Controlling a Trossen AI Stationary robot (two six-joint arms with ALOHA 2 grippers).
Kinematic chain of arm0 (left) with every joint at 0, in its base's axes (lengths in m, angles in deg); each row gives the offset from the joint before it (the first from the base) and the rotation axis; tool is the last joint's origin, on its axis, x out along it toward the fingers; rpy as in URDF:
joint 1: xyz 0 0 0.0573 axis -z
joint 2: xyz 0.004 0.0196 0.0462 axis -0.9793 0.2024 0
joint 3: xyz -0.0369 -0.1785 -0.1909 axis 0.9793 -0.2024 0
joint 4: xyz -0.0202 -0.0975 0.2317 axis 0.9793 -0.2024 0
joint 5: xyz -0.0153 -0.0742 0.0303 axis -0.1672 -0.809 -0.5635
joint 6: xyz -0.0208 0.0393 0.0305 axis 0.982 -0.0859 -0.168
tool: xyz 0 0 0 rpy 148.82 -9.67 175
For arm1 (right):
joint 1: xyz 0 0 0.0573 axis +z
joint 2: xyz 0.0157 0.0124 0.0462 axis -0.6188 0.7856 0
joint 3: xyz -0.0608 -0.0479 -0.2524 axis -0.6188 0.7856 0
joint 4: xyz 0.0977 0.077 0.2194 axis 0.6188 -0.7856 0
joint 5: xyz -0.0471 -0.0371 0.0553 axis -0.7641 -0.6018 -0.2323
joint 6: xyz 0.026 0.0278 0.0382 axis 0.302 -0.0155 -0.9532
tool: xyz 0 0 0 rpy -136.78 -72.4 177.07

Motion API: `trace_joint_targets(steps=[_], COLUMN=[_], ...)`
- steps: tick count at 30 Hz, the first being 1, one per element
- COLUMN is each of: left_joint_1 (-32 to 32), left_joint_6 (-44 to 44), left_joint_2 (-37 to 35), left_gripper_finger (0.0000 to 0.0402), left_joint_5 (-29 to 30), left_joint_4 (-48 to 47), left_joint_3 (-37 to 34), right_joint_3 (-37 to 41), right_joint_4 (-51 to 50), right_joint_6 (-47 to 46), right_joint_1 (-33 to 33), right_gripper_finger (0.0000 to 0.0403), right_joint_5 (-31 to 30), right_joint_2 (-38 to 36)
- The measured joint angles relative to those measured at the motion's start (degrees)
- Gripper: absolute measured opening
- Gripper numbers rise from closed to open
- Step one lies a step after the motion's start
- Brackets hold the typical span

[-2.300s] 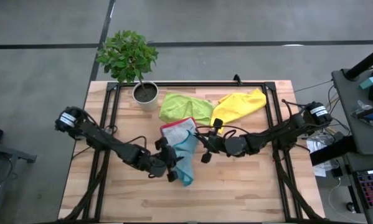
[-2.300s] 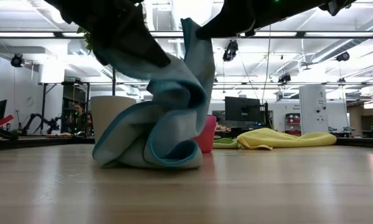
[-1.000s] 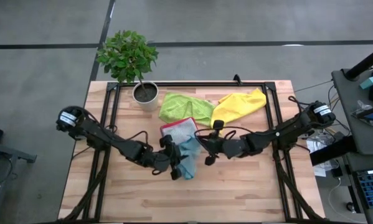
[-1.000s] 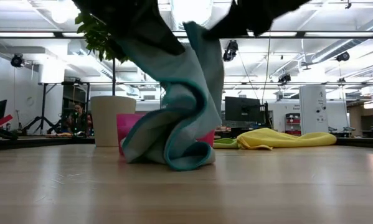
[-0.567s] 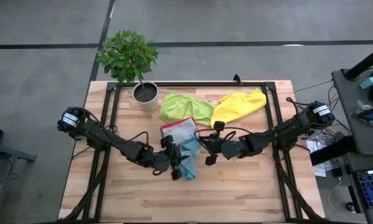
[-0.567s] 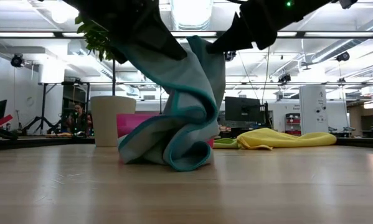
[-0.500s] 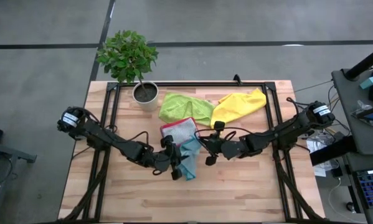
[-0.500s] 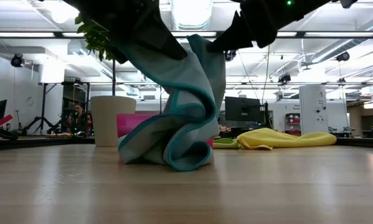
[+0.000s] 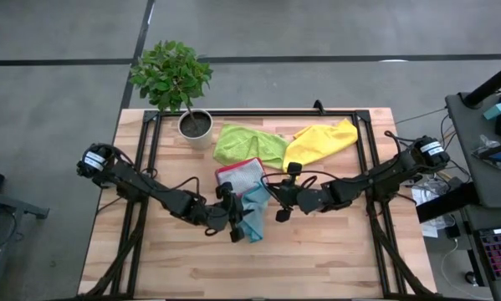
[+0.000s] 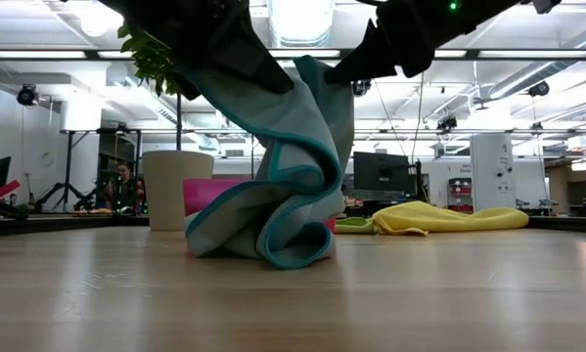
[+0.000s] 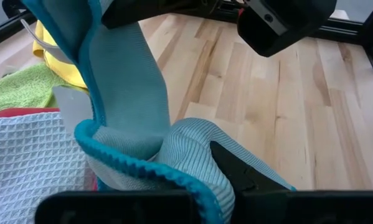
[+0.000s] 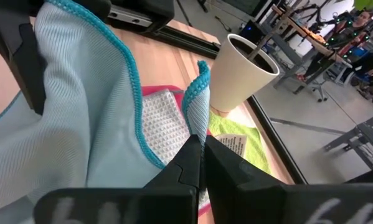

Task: Fold microfiber towels
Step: Fold the blue microfiber cloth

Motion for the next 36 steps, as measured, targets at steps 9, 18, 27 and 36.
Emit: trace_joint_targets(steps=[9, 18, 27, 36], left_joint_1=[0.00, -0.02, -0.20, 0.11], left_joint_6=[-0.04, -0.09, 0.28, -1.32], left_joint_2=[-0.01, 0.24, 0.83, -2.05], left_gripper_finger=[0.0000, 0.0000, 0.0000, 0.0000], left_joint_5=[0.00, 0.29, -0.09, -4.37], left_joint_4=[0.15, 0.14, -0.62, -1.08], left_joint_3=[-0.02, -0.04, -0.15, -0.11], right_joint_3=[0.00, 0.00, 0.04, -0.61], right_joint_4=[-0.68, -3.50, -8.35, -16.50], right_joint_6=[0.00, -2.25, -3.90, -11.42], right_joint_1=[0.05, 0.39, 0.67, 3.01], right_gripper_finger=[0.0009, 0.0009, 0.0009, 0.0009], right_joint_5=[0.00, 0.20, 1.43, 6.56], right_joint_2=[-1.99, -4.12, -5.02, -11.95])
